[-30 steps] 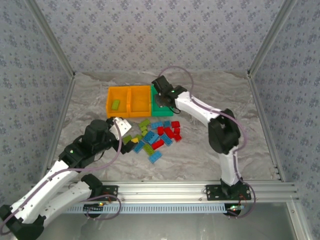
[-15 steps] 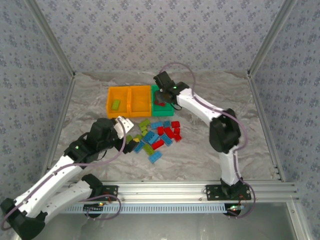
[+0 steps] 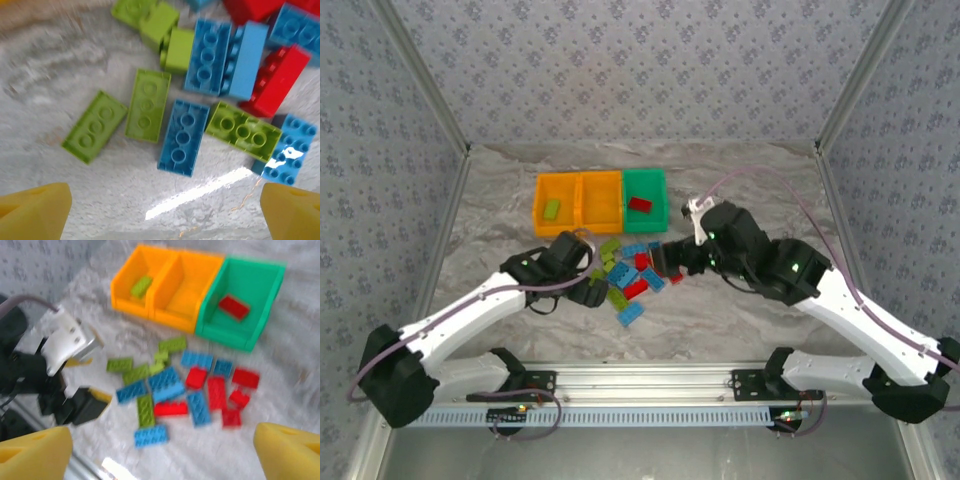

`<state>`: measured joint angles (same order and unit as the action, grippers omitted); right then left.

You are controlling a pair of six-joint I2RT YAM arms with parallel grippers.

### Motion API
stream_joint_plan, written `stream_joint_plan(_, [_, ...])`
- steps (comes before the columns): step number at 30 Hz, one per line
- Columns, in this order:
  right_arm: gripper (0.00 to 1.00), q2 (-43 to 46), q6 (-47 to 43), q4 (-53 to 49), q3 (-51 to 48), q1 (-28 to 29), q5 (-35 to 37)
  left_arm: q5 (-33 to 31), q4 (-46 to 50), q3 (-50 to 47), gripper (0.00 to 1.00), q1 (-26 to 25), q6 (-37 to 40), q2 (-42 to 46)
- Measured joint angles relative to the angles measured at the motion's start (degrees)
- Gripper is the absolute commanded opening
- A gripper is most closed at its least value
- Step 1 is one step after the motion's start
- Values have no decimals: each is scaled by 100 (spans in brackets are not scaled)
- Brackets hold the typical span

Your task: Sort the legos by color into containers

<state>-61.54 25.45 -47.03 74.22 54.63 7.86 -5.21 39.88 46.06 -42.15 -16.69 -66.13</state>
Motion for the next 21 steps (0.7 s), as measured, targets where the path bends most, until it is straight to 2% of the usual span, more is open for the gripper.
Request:
stream_joint_plan(6, [100,-256,483,-446,-243,450,264,138,-577,-396,75,-55,-177,-772])
stream_joint_plan(11, [100,-538,680,-601,-188,581,669,282,-1060,-586,57,-50,-278,-1165])
stream_joint_plan(21, [100,-612,872,-721,-120,730,890,278,-1464,-586,40,-50,-339,-1624])
